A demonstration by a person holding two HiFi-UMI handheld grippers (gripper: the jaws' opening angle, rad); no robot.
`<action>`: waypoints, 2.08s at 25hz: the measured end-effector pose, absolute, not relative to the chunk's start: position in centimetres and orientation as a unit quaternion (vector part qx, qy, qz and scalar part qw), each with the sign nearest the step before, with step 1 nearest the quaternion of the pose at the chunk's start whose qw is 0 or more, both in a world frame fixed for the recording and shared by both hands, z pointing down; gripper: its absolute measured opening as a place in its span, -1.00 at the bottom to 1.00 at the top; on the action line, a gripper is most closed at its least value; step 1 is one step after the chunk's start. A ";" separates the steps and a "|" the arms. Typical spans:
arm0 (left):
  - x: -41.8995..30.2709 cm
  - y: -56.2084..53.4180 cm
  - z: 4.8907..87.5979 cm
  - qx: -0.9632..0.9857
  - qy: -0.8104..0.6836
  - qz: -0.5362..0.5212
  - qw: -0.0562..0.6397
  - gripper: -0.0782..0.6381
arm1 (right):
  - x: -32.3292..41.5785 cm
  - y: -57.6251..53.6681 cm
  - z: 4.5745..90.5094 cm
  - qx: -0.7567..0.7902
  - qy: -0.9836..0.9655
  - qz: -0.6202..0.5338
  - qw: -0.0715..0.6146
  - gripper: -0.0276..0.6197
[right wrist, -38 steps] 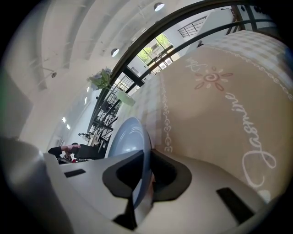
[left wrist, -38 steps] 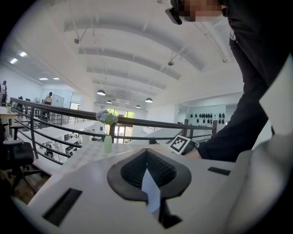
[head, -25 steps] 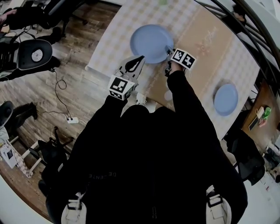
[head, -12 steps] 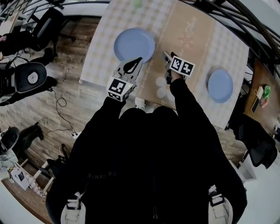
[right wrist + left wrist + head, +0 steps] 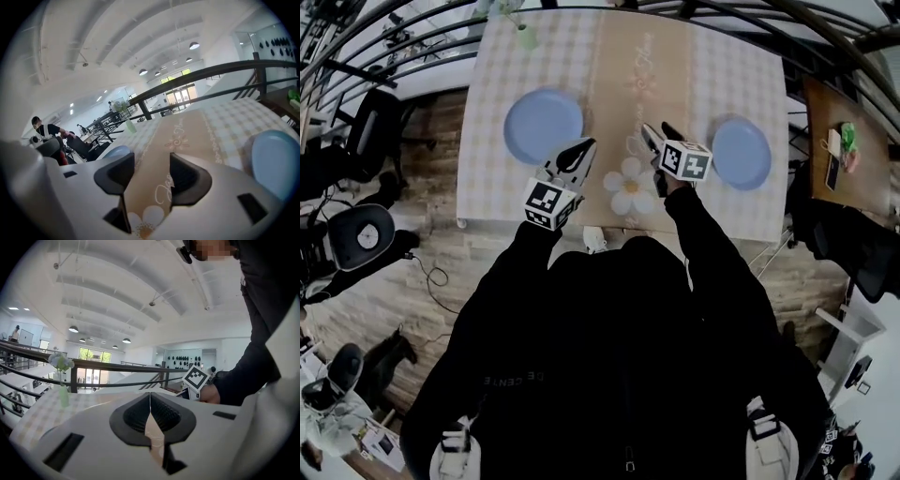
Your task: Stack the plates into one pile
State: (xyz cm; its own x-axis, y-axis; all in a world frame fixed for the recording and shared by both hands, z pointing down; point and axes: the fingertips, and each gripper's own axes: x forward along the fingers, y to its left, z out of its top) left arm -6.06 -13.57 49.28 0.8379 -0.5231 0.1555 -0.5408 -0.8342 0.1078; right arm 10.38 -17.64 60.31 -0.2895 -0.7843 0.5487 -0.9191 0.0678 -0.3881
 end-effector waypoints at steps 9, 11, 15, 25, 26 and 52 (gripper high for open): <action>2.0 -10.2 48.5 0.981 -0.175 0.062 0.060 -0.72 | 21.2 -11.8 58.4 0.668 -0.682 0.275 0.117 -0.18; 3.9 -9.5 48.3 0.985 -0.153 0.062 0.058 -0.72 | 23.8 -10.4 58.5 0.686 -0.664 0.273 0.115 -0.18; 7.6 -8.2 48.1 0.990 -0.114 0.071 0.049 -0.72 | 28.6 -8.0 58.5 0.717 -0.631 0.279 0.103 -0.19; 16.5 -5.5 48.4 0.995 -0.026 0.082 0.049 -0.73 | 37.1 -2.5 61.3 0.763 -0.561 0.304 0.097 -0.19; 17.4 -5.2 48.5 0.995 -0.019 0.083 0.049 -0.73 | 37.9 -2.0 61.8 0.767 -0.554 0.309 0.098 -0.19; 32.6 -8.8 53.3 0.990 0.018 0.115 0.079 -0.73 | 52.4 -1.5 71.4 0.781 -0.477 0.382 0.126 -0.24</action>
State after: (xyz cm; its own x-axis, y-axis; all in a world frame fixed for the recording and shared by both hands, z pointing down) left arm 32.61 -8.76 53.31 0.9730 0.0548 0.2244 0.0184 -0.9867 0.1615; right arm 52.40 -1.47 71.37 0.2528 -0.6487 0.7178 -0.8417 -0.5133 -0.1675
